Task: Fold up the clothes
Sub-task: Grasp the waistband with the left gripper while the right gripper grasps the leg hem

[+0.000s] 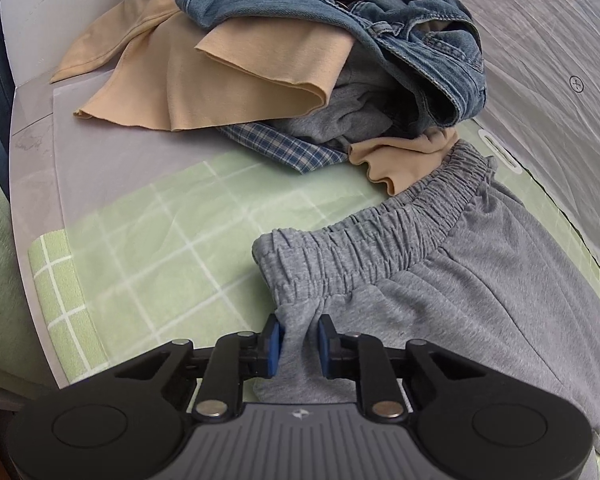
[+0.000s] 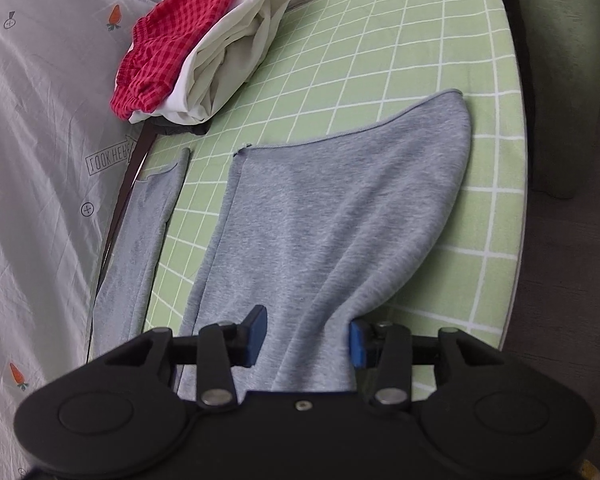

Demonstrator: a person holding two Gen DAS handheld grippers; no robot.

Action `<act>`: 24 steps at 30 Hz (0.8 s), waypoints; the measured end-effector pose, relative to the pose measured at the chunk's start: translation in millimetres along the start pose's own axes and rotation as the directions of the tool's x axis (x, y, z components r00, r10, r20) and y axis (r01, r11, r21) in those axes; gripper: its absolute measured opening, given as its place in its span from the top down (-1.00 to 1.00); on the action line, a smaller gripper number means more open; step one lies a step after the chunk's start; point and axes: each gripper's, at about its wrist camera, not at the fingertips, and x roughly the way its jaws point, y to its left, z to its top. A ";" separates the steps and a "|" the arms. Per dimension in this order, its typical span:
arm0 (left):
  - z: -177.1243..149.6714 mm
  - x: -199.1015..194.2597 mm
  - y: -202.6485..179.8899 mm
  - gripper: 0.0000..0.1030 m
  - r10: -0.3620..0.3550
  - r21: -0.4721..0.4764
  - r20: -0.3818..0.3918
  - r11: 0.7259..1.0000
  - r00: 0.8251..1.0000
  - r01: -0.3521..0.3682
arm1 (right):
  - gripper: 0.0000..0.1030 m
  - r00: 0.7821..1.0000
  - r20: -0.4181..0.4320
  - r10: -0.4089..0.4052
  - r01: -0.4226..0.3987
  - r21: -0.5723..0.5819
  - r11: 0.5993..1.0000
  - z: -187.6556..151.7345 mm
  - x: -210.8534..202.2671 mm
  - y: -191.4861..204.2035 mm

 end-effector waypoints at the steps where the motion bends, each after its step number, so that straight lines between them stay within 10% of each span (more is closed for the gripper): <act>1: -2.6 -1.2 0.8 0.59 -0.002 0.002 0.001 1.000 1.000 0.002 | 0.21 1.000 -0.002 0.002 -0.002 0.007 1.000 -0.2 -0.4 -3.5; 8: -6.5 -1.7 4.6 0.80 -0.020 0.010 0.007 1.000 1.000 0.020 | 0.94 1.000 0.004 -0.016 0.016 -0.016 1.000 0.5 -1.6 -11.4; 24: -7.4 -62.0 10.3 0.95 0.057 0.027 0.062 0.998 0.996 -0.059 | 0.98 0.987 0.149 0.062 -0.057 -0.037 0.998 33.2 -60.7 -5.3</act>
